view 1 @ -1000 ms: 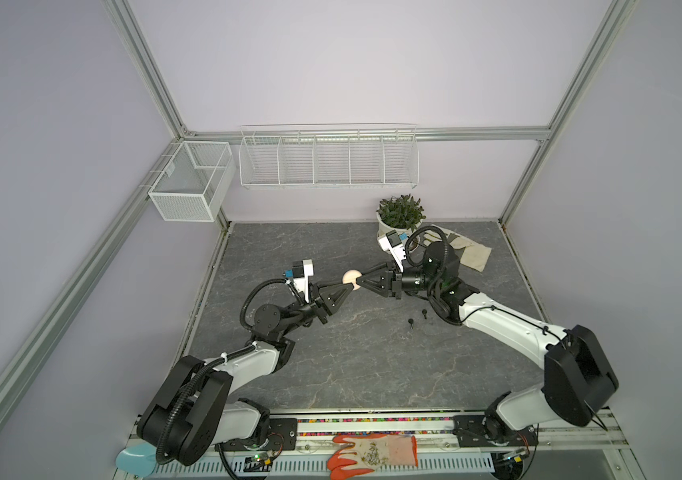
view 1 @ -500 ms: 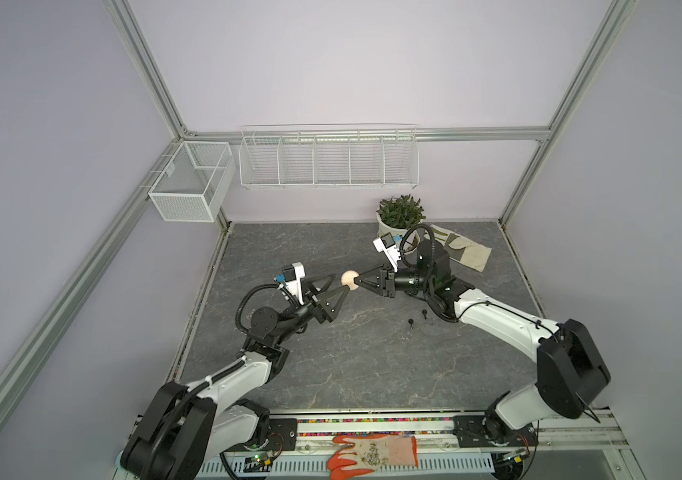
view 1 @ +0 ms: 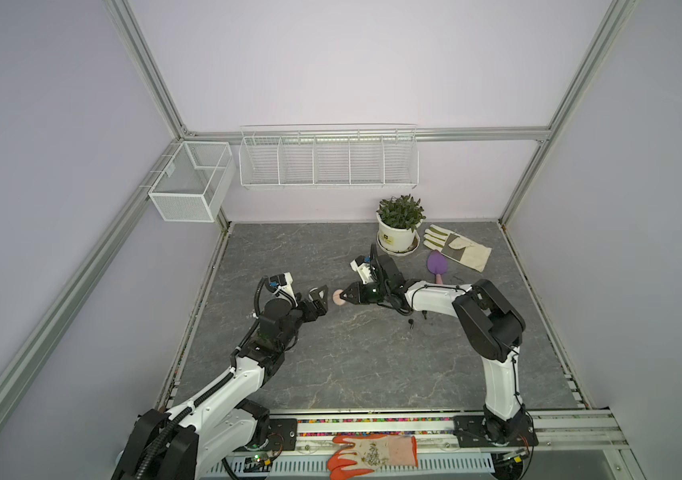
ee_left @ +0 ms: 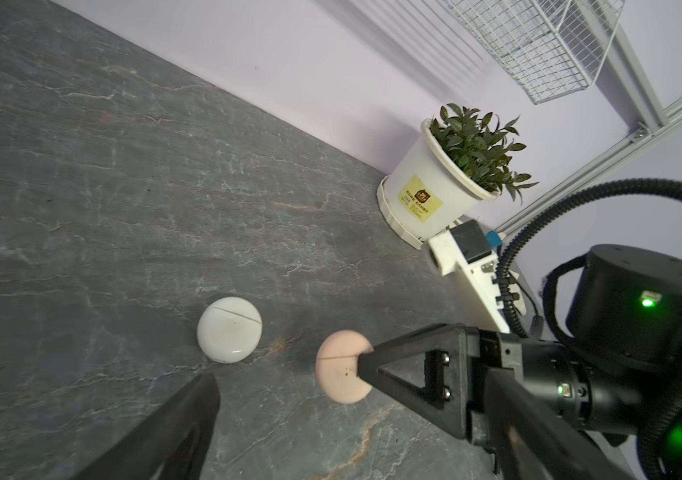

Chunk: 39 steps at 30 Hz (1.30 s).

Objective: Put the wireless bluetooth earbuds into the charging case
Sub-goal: 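Lower the pink case beside the white case while the left arm draws back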

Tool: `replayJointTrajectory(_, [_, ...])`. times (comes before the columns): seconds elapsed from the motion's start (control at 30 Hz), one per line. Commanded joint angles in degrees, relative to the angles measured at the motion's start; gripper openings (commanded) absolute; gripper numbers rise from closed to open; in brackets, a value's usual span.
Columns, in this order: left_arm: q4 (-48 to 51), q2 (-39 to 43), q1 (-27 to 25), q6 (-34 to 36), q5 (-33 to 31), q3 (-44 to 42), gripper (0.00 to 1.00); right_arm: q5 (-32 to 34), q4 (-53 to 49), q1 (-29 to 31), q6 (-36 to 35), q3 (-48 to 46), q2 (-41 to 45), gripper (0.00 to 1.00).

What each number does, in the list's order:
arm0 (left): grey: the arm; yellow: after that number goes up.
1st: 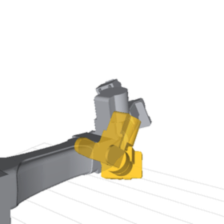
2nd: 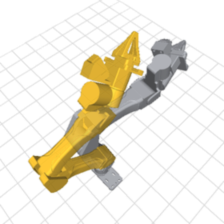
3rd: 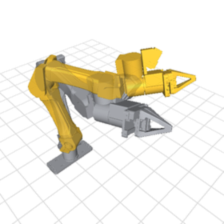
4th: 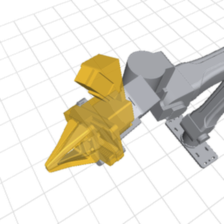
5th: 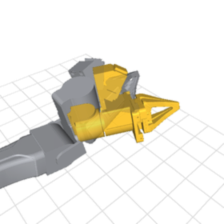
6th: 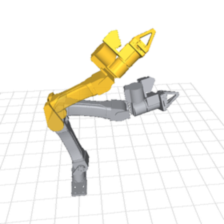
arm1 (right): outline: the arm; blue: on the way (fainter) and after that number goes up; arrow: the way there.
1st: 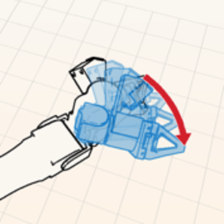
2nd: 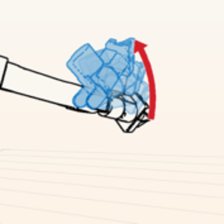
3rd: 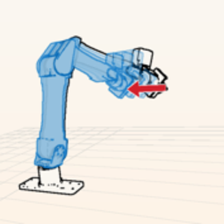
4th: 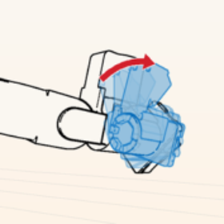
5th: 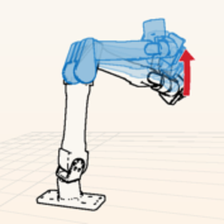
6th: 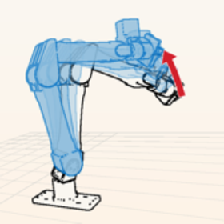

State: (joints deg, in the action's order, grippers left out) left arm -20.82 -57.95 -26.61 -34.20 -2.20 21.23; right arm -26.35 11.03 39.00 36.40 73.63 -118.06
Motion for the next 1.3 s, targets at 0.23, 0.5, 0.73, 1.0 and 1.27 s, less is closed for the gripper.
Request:
replayJointTrajectory(0.23, [2.19, -0.52, 0.33, -1.99, -1.49, 2.22, 0.99, 8.09, -6.4, 1.19, 4.04, 7.95, -5.02, 0.24])
replayJointTrajectory(0.5, [5.59, -0.7, 0.33, -1.25, -1.15, 4.45, 0.99, 9.0, -6.64, 1.88, 5.99, 8.4, -6.95, 0.25])
replayJointTrajectory(0.73, [6.39, 1.68, 0.32, -0.46, -1.49, 3.91, 0.99, 11.35, -9.36, 2.52, 6.05, 9.07, -6.37, 0.28])
replayJointTrajectory(1.0, [6.89, 1.45, 0.33, -0.36, -1.01, 4.32, 0.99, 10.31, -9.42, 2.59, 6.49, 9.41, -7.49, 0.31])
replayJointTrajectory(1.27, [6.84, 1.08, 0.28, -0.18, -1.14, 4.52, 0.99, 8.92, -10.16, 2.68, 7.22, 11.67, -9.47, 0.35])
